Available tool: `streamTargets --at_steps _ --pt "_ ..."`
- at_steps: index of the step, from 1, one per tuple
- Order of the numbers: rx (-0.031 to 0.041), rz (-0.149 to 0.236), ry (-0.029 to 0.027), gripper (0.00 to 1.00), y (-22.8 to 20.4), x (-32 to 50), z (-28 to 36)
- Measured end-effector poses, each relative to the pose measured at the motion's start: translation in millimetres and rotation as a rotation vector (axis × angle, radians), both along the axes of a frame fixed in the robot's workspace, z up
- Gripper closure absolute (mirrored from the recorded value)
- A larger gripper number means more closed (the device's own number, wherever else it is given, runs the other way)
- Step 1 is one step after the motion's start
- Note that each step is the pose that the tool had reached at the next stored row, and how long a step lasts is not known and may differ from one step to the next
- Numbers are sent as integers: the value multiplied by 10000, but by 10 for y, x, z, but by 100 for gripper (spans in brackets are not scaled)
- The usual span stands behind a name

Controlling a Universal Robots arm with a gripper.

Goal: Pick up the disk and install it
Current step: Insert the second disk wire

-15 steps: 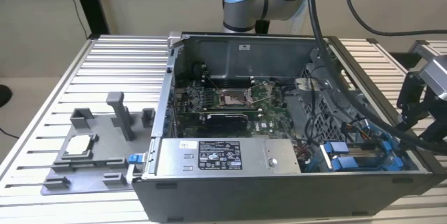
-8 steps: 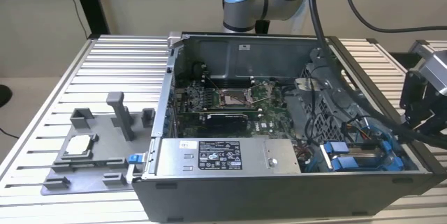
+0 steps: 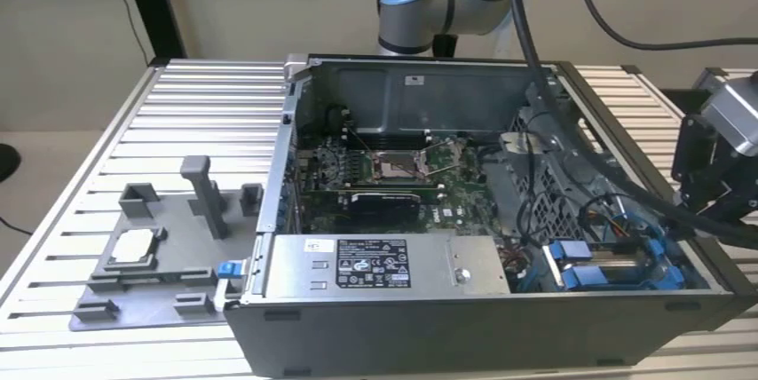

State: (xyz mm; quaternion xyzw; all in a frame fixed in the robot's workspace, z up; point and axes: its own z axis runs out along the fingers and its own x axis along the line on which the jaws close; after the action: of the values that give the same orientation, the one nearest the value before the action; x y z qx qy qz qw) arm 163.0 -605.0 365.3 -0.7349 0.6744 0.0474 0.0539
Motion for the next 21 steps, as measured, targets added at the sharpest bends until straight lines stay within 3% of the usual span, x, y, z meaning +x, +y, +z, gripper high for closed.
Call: streamTargets --at_steps 5,9,11,16,21 --pt "-149 0 1 100 6 -220 -21" --pt "-175 -1 -3 100 56 -400 -88" --pt "-173 -7 -32 100 83 -481 -123" --pt "-167 -241 -189 100 95 -509 -146" --pt "-159 -935 -202 100 96 -510 -199"
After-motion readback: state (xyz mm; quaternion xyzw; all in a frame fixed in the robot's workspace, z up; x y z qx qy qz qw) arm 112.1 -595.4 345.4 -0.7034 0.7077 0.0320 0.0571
